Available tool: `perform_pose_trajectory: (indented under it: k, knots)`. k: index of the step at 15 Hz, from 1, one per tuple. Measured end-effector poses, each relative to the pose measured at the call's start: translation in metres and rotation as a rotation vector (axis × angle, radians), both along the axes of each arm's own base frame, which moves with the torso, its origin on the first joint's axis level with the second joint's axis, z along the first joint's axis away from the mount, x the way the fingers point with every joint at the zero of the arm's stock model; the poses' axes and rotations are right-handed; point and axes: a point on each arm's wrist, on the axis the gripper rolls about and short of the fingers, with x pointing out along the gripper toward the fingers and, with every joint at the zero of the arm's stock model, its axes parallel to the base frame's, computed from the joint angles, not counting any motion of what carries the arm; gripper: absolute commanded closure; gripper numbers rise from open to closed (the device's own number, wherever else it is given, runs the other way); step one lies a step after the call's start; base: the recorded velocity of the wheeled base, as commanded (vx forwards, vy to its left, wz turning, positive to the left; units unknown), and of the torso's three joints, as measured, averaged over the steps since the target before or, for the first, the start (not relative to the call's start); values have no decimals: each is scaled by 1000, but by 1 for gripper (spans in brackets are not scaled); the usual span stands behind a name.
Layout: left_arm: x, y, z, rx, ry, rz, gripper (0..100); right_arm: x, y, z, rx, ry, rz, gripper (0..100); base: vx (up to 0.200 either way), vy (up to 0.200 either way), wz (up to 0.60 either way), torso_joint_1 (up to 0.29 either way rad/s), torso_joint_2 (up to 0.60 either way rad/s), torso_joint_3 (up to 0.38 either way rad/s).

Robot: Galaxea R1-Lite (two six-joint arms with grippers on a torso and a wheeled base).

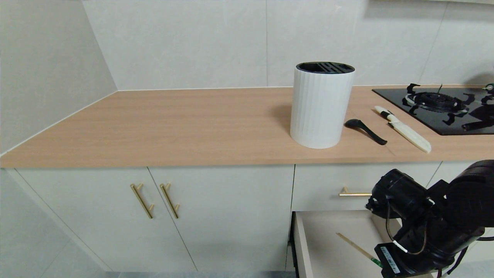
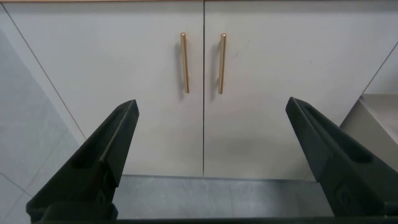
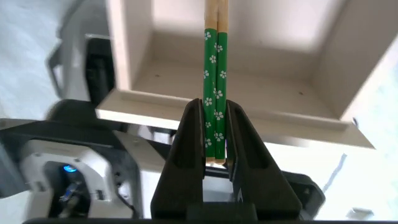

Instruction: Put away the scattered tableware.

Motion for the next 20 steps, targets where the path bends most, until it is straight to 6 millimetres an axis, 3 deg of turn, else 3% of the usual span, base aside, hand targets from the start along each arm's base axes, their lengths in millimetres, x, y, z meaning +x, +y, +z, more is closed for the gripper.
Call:
perform_pose_trajectory:
  k: [4, 16, 20]
  knots:
    - [0, 0, 0, 0, 0, 0, 0, 2, 2, -3, 4, -8, 5, 100, 0, 0, 0, -55, 149, 90]
    - [0, 0, 0, 0, 1, 0, 0, 3, 3, 2, 30, -66, 0, 100, 0, 0, 0, -127, 432, 299]
    - [0, 0, 0, 0, 0, 0, 0, 0, 1, 4, 41, -113, -2, 100, 0, 0, 0, -13, 70, 38]
